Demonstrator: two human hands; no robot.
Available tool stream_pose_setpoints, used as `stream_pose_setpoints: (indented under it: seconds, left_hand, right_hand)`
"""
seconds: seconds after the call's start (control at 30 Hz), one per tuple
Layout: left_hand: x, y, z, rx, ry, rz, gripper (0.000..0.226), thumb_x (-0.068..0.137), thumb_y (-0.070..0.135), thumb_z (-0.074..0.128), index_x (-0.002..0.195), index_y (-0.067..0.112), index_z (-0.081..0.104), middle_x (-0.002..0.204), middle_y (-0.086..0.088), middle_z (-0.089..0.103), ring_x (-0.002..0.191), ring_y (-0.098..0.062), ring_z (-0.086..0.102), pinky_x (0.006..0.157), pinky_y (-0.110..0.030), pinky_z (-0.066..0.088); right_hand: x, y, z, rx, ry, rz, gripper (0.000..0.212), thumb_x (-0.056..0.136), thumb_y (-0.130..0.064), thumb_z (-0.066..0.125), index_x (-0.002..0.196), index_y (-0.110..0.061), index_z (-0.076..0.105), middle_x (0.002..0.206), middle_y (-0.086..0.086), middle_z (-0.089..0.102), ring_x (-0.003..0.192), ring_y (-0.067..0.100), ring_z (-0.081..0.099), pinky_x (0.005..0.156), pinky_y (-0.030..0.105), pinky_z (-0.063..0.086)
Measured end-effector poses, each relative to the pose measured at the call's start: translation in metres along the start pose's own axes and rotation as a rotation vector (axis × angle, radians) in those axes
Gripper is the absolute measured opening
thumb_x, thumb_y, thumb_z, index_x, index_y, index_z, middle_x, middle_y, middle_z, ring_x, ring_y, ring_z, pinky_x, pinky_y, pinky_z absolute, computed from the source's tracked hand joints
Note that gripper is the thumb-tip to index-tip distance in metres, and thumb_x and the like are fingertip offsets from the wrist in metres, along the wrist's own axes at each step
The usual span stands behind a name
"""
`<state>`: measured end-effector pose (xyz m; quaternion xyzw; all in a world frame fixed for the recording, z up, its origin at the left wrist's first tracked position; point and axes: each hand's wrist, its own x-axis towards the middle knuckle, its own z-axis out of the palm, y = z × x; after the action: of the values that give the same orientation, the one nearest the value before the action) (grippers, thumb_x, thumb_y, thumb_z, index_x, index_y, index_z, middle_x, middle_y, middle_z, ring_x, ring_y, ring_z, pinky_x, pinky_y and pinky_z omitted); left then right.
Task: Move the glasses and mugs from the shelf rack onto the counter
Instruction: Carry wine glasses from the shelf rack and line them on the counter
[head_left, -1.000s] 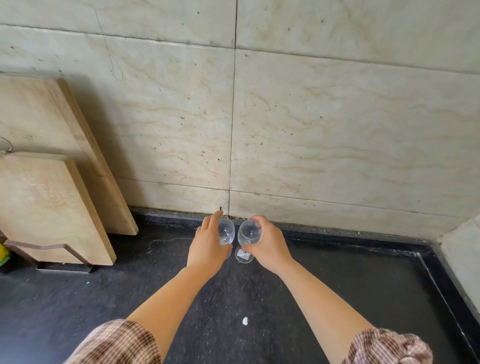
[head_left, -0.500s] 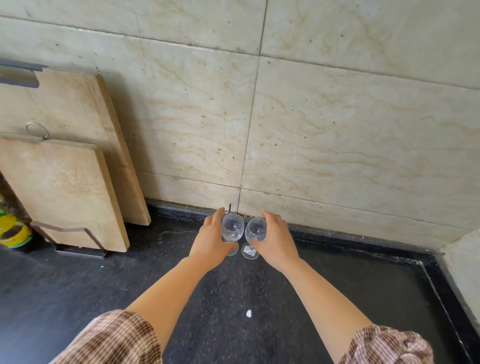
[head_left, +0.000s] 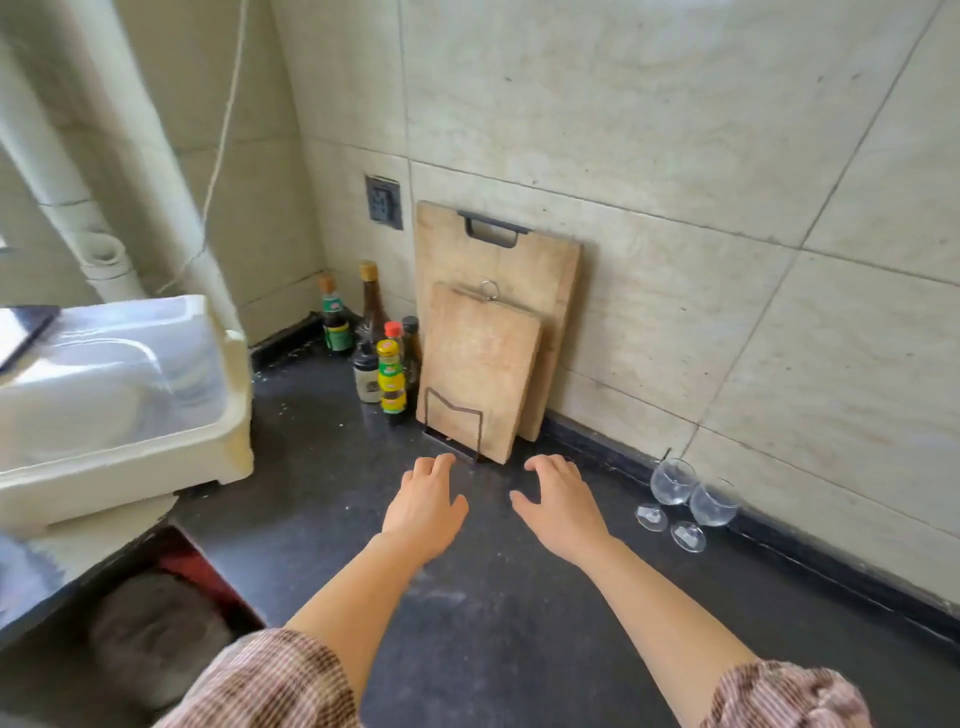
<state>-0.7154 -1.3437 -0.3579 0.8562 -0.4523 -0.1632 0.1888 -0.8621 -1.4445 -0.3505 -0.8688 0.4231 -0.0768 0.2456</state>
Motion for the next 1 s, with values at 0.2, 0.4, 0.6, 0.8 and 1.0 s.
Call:
stream_pose_setpoints:
  seconds: [0.2, 0.4, 0.6, 0.8, 1.0]
  left_hand:
    - [-0.119, -0.123, -0.096, 0.039, 0.175, -0.188, 0.058, 0.096, 0.034, 0.045, 0.148, 0.018, 0.024, 0.145, -0.008, 0.035, 0.132, -0.029, 0.035, 0.099, -0.042, 0.043]
    - [-0.274, -0.241, -0.181, 0.086, 0.319, -0.394, 0.052, 0.095, 0.030, 0.046, 0.142, 0.013, 0.032, 0.137, -0.015, 0.044, 0.130, -0.035, 0.039, 0.101, -0.044, 0.038]
    - [-0.415, -0.348, -0.267, 0.194, 0.427, -0.632, 0.061, 0.095, 0.033, 0.045, 0.149, 0.011, 0.024, 0.140, -0.016, 0.042, 0.129, -0.034, 0.040, 0.105, -0.041, 0.034]
    - [-0.530, -0.444, -0.348, 0.194, 0.583, -0.915, 0.057, 0.094, 0.036, 0.045, 0.144, 0.014, 0.030, 0.139, -0.019, 0.041, 0.127, -0.038, 0.040, 0.105, -0.046, 0.037]
    - [-0.607, -0.531, -0.406, 0.181, 0.665, -1.044, 0.057, 0.095, 0.035, 0.043, 0.146, 0.016, 0.027, 0.141, -0.017, 0.039, 0.130, -0.035, 0.037, 0.104, -0.044, 0.036]
  right_hand:
    - [-0.052, -0.161, 0.059, -0.107, -0.081, -0.265, 0.054, 0.096, -0.041, 0.049, 0.144, -0.018, 0.038, 0.146, 0.002, 0.040, 0.136, 0.022, 0.034, 0.106, 0.040, 0.034]
    - [-0.136, -0.325, 0.121, -0.189, -0.131, -0.522, 0.059, 0.094, -0.045, 0.045, 0.144, -0.014, 0.037, 0.144, 0.007, 0.041, 0.133, 0.028, 0.035, 0.103, 0.047, 0.037]
    - [-0.224, -0.493, 0.180, -0.218, -0.172, -0.798, 0.059, 0.091, -0.043, 0.053, 0.140, -0.012, 0.040, 0.142, 0.011, 0.043, 0.133, 0.031, 0.039, 0.104, 0.046, 0.038]
    - [-0.297, -0.649, 0.220, -0.212, -0.189, -1.063, 0.059, 0.093, -0.045, 0.051, 0.140, -0.010, 0.040, 0.141, 0.011, 0.043, 0.132, 0.032, 0.037, 0.104, 0.049, 0.036]
    - [-0.353, -0.783, 0.278, -0.155, -0.221, -1.248, 0.053, 0.094, -0.041, 0.051, 0.137, -0.011, 0.042, 0.138, 0.011, 0.044, 0.129, 0.031, 0.038, 0.101, 0.049, 0.037]
